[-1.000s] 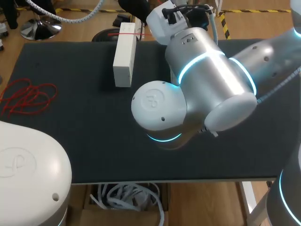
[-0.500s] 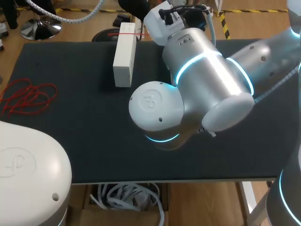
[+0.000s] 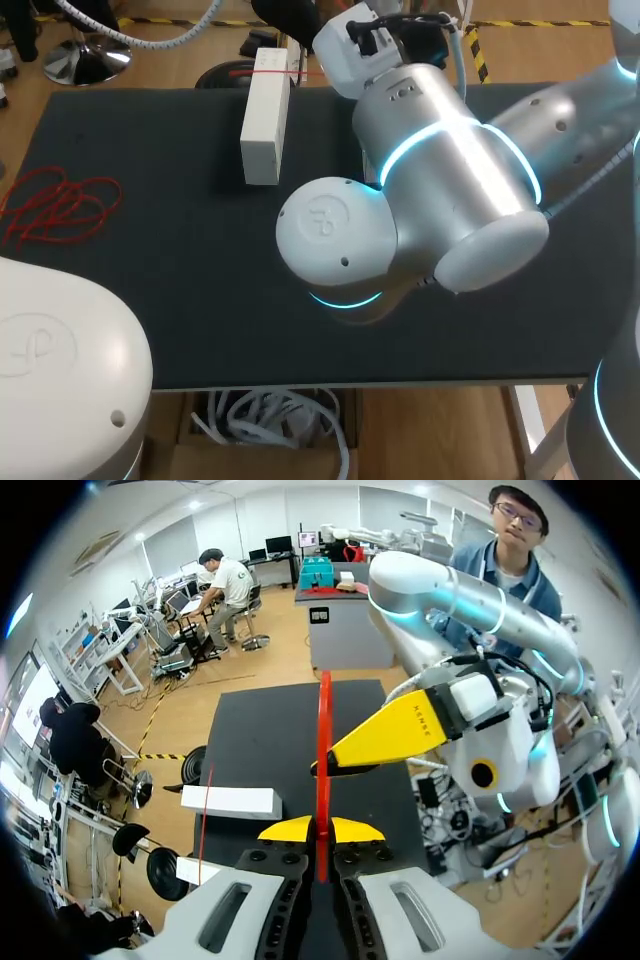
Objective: Grab the tape and strap the tape.
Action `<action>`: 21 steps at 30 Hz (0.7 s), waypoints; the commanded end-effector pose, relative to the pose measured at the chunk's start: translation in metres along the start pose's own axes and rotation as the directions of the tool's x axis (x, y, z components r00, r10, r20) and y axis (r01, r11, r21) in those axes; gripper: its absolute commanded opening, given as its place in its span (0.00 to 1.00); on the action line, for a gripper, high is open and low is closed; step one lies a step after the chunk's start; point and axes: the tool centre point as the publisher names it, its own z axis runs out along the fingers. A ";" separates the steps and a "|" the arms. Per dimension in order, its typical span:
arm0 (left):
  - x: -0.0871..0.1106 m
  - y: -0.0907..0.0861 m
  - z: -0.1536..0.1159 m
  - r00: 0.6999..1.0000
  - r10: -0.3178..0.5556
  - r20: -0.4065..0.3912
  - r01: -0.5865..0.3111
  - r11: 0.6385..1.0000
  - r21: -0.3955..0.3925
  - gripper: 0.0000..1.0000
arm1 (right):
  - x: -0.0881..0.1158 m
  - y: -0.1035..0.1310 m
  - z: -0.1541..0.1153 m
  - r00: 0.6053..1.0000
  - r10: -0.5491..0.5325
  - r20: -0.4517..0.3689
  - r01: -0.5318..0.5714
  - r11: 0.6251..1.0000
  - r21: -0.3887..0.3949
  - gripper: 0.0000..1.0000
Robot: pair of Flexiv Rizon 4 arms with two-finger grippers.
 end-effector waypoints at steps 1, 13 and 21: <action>0.000 -0.001 -0.001 1.000 -0.002 -0.001 0.002 1.000 -0.005 0.00 | -0.009 -0.001 -0.010 1.000 -0.001 -0.012 0.001 1.000 0.006 0.31; 0.000 -0.001 -0.001 1.000 -0.002 -0.001 0.002 1.000 -0.005 0.00 | -0.018 -0.025 -0.040 1.000 0.017 -0.006 -0.016 0.998 0.053 1.00; 0.000 -0.001 -0.001 1.000 -0.002 -0.001 0.002 1.000 -0.005 0.00 | -0.020 -0.048 -0.053 1.000 0.003 -0.008 -0.002 0.996 0.095 1.00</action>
